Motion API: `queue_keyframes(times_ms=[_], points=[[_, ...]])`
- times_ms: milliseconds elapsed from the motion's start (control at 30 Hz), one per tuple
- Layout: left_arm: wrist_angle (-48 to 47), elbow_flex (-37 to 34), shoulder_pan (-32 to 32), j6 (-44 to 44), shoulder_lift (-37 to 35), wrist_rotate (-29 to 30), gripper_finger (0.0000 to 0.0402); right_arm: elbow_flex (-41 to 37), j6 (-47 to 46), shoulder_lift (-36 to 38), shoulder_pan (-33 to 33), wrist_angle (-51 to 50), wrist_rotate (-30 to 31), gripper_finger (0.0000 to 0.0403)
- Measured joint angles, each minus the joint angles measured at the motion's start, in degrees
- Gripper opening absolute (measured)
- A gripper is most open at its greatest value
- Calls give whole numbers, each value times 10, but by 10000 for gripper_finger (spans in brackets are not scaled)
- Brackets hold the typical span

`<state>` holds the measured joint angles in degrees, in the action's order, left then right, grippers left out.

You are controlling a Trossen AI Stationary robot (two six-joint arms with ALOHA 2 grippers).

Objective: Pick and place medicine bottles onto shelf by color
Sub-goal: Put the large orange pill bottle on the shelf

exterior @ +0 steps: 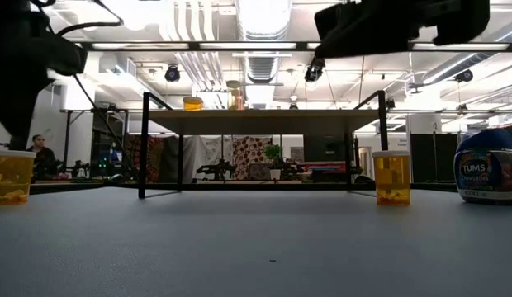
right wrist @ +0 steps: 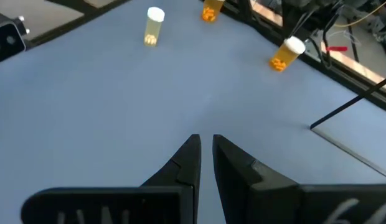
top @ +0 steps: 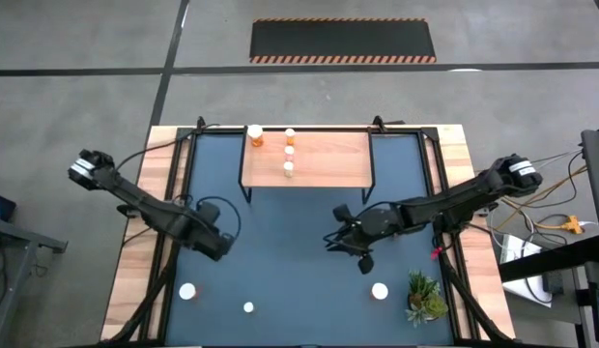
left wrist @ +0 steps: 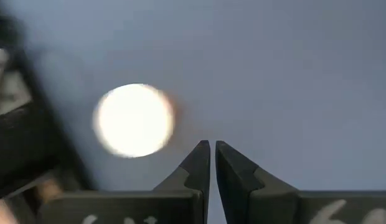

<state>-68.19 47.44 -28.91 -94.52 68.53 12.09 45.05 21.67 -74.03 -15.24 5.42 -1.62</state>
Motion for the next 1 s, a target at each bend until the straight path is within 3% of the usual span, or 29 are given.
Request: queue_keyframes(times_ms=[467,1000], points=[[1,-14,0,6,-3,1,18,-2,7,-4,0,-3,0,34],[-32,-27,0,3,-4,-3,236,-2,2,-6,0,-4,0,34]])
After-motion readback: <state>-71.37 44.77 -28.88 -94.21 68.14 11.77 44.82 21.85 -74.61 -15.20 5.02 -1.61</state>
